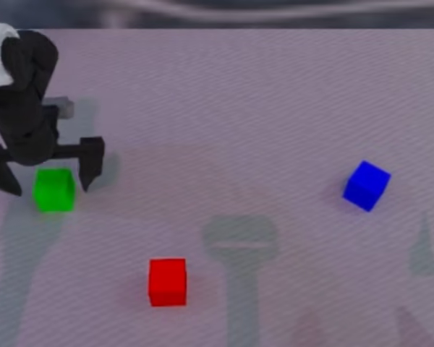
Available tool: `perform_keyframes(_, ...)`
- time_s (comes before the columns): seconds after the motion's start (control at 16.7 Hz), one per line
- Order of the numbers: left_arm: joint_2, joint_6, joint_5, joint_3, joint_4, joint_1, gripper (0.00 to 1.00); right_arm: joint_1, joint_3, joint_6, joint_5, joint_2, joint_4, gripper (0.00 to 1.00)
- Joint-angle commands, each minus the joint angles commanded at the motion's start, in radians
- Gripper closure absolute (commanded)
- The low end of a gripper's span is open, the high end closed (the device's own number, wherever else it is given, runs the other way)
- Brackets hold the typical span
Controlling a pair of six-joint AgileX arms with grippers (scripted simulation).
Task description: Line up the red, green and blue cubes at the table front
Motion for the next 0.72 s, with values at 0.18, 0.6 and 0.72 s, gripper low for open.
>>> perform_keyframes(0.18, 0.031, 0.001, 0.000, -0.039, 0.061, 0.001, 0.00, 0.000, 0.000, 0.000, 0.000, 0.000, 0.000, 0.00)
perform_keyframes(0.6, 0.032, 0.001, 0.000, -0.040, 0.061, 0.001, 0.30, 0.000, 0.000, 0.000, 0.000, 0.000, 0.000, 0.00)
perform_keyframes(0.72, 0.032, 0.001, 0.000, -0.040, 0.061, 0.001, 0.45, 0.000, 0.000, 0.000, 0.000, 0.000, 0.000, 0.00)
